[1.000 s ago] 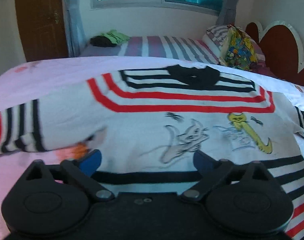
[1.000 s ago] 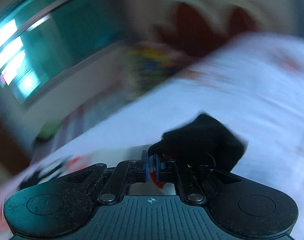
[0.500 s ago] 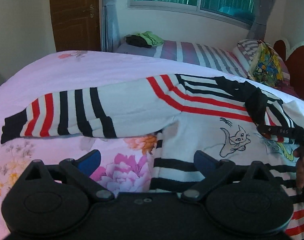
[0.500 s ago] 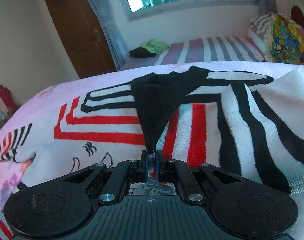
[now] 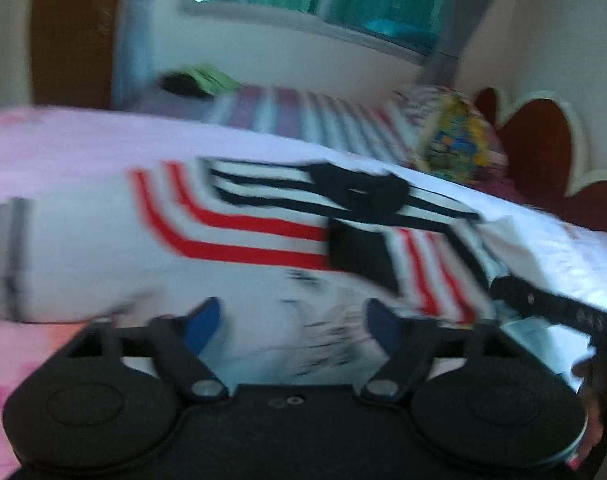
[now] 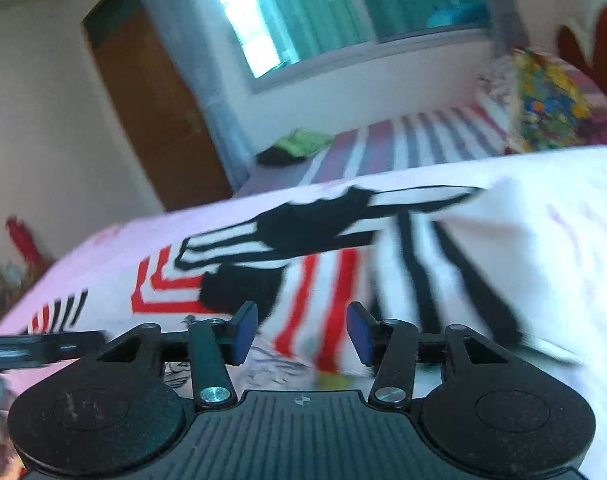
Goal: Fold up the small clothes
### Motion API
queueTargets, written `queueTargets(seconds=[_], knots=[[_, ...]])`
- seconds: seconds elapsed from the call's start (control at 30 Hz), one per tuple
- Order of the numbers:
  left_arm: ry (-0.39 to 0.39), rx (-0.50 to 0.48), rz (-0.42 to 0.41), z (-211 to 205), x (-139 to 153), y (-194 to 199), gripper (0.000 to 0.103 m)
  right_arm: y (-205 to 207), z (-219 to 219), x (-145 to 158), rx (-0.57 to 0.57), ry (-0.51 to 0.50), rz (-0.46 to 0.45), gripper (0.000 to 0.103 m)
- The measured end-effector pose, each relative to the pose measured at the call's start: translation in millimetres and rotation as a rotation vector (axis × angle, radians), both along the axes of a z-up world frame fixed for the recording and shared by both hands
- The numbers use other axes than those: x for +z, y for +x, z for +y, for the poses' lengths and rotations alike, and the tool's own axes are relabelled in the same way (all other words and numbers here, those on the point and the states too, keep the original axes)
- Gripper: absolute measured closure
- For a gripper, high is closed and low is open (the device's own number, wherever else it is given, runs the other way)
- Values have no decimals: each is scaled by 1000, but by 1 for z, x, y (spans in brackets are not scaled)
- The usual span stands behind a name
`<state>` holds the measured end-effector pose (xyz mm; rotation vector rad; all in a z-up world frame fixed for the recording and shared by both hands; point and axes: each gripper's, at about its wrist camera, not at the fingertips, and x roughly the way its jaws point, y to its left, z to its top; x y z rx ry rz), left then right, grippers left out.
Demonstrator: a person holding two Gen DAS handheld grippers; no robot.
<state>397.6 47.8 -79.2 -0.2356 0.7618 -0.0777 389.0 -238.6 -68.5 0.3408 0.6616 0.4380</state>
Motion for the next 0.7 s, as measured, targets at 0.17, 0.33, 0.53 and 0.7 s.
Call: queueTargets(seconds=[0.17, 0.33, 0.53, 0.7], knots=[[-152, -41, 23, -21, -24, 41, 50, -15, -62, -1, -126, 142, 62, 54], [-227, -23, 81, -27, -45, 76, 75, -21, -104, -7, -198, 259, 118, 54], [-188, -22, 31, -30, -39, 87, 97, -16, -136, -23, -278, 428, 189, 54], [-156, -14, -18, -7, -18, 83, 97, -11, -147, -26, -286, 488, 217, 54]])
